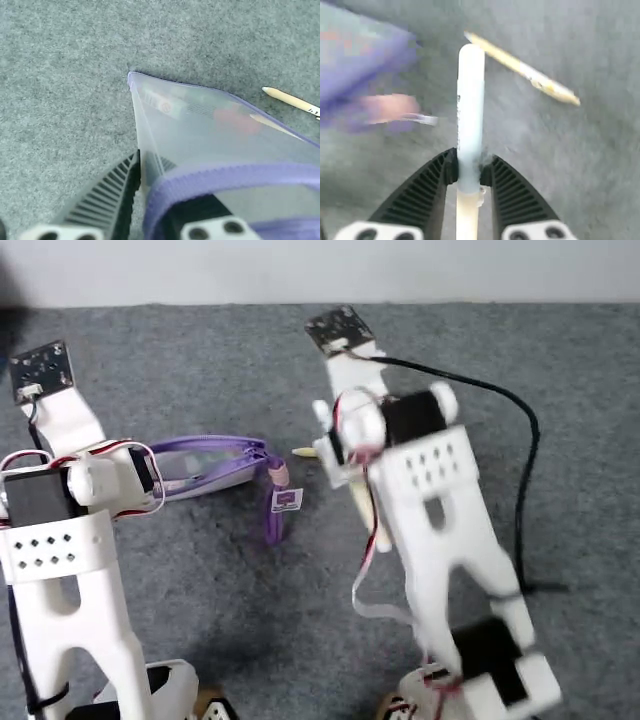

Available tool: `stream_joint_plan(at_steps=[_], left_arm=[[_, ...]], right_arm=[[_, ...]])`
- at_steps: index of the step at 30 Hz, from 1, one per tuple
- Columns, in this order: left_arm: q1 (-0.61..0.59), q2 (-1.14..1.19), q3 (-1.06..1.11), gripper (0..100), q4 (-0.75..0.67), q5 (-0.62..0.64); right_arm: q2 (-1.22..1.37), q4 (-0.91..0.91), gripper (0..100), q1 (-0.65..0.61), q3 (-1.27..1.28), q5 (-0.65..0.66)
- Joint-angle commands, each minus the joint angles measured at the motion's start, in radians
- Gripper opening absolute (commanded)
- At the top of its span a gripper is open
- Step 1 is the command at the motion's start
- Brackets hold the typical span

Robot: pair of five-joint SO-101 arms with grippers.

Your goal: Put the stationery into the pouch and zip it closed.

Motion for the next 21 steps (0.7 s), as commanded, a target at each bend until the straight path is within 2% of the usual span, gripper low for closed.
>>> stream_joint_plan(at_steps=[1,5,9,15,21], left_arm=[[-0.005,-0.005,-0.058,1,-0.005,0.011],[-0.005,-0.005,-0.058,1,-0.005,0.011],[-0.005,-0.005,-0.056,1,-0.005,0.011],[-0.005,-0.005,-0.056,1,-0.005,0.011],[-0.005,-0.005,-0.056,1,-0.005,0.011]], right_arm=[[-0.202,-0.01,0.8,-0.128,-0.008,-0.103],[-0.366,-0.107,0.8,-0.234,0.049,-0.212],[-0.521,-0.295,0.8,-0.32,0.236,-0.222],[-0.746,-0.826,0.8,-0.417,0.591,-0.213],[-0.751,-1.337,0.8,-0.444,0.799,-0.064]])
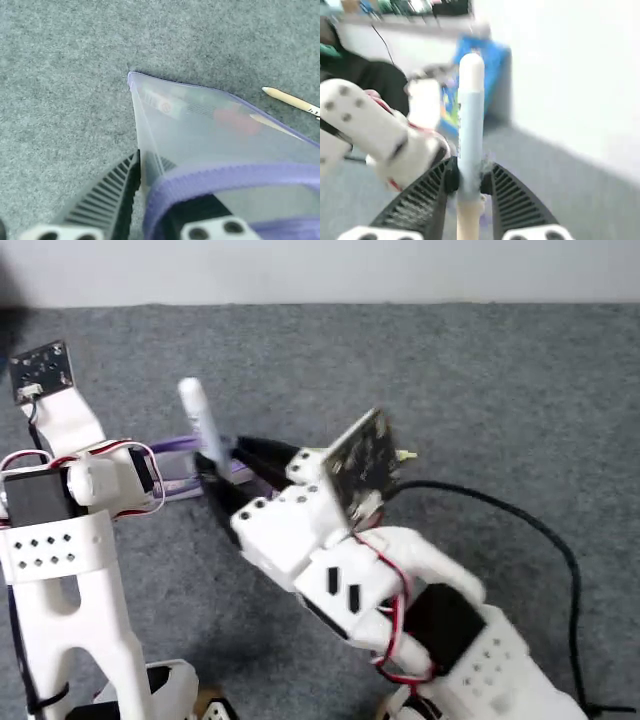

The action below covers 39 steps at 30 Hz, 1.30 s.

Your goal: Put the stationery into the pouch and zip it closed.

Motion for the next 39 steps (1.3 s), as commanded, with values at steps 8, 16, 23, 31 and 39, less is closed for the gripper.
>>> stream_joint_plan(at_steps=[8,16,23,31,39], left_arm=[[-0.006,-0.005,-0.056,1,-0.005,0.011],[-0.011,-0.005,-0.056,1,-0.003,0.011],[-0.009,-0.005,-0.056,1,-0.005,0.011],[-0.006,-0.005,-0.054,1,-0.018,0.011],[-0.006,-0.005,-0.054,1,-0.012,0.011]], right_arm=[[0.2,-0.572,0.8,-0.007,0.055,0.095],[0.321,-0.639,0.8,0.053,0.183,0.095],[0.269,-0.481,11.3,0.113,0.27,0.144],[0.101,-0.286,22.6,0.13,0.27,0.132],[-0.005,-0.163,22.6,0.24,0.27,0.064]])
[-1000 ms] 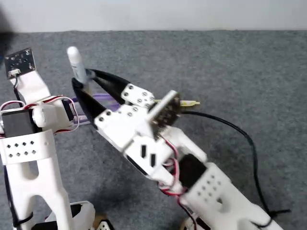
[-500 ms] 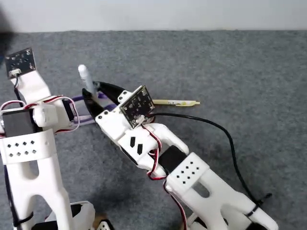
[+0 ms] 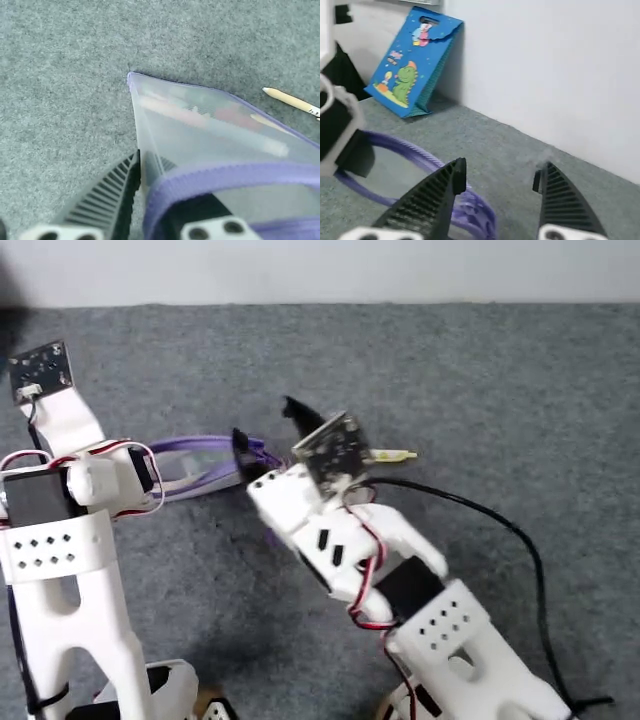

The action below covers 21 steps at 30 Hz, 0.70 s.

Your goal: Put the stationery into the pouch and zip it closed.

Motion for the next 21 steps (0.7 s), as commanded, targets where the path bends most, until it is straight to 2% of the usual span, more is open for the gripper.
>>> stream_joint_plan(at_steps=[1,4,6,10,14,17,21], left_arm=[[-0.003,-0.005,-0.054,1,-0.012,0.011],[-0.003,-0.005,-0.054,1,-0.012,0.011],[-0.003,-0.005,-0.054,1,-0.012,0.011],[-0.003,-0.005,-0.054,1,-0.012,0.011],[-0.002,-0.005,-0.024,1,-0.026,0.011],[-0.002,-0.014,0.025,1,-0.048,0.008],[-0.002,-0.014,0.028,1,-0.046,0.008]], right_arm=[[-0.064,0.047,22.6,0.058,-0.012,-0.028],[-0.088,0.073,21.3,0.111,-0.012,-0.048],[-0.097,0.124,16.8,0.151,-0.034,-0.072],[-0.051,0.323,5.3,0.243,-0.166,-0.149],[0.077,0.47,2.0,0.352,-0.273,-0.155],[0.206,0.55,2.0,0.404,-0.359,-0.138],[0.384,0.656,2.0,0.43,-0.497,-0.026]])
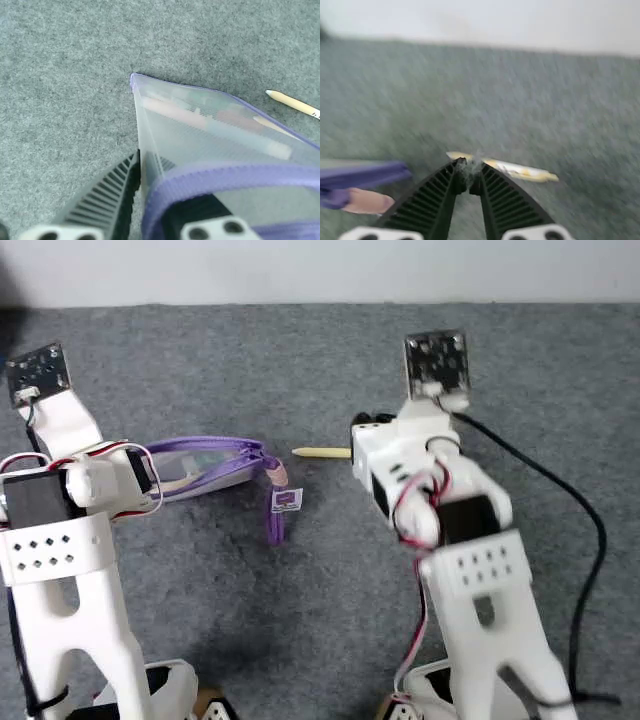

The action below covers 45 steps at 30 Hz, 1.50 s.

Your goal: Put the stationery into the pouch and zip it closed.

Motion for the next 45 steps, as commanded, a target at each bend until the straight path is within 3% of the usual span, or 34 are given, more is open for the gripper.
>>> stream_joint_plan(at_steps=[1,7,13,16,24,33,40,45], left_arm=[[0.002,-0.012,-0.002,1,-0.025,0.008],[0.002,-0.014,-0.004,1,-0.025,0.008],[0.002,-0.014,-0.005,1,-0.025,0.008],[0.002,-0.014,-0.008,1,-0.023,0.008],[0.002,-0.014,-0.053,1,-0.018,0.008],[0.002,-0.014,-0.048,1,-0.018,0.008],[-0.005,-0.014,-0.048,1,-0.017,0.008],[-0.006,-0.014,-0.048,1,-0.017,0.008]], right_arm=[[0.145,0.085,2.0,0.028,-0.166,0.092],[0.414,0.162,3.9,0.028,-0.334,0.278],[0.648,0.163,25.5,0.024,-0.46,0.512],[0.739,0.163,31.5,0.008,-0.511,0.586],[0.966,0.145,30.7,-0.067,-0.628,0.713],[1.31,0.134,30.7,-0.074,-0.971,0.723],[1.492,0.348,30.3,-0.084,-1.237,0.766],[1.563,0.45,13.2,-0.081,-1.346,0.767]])
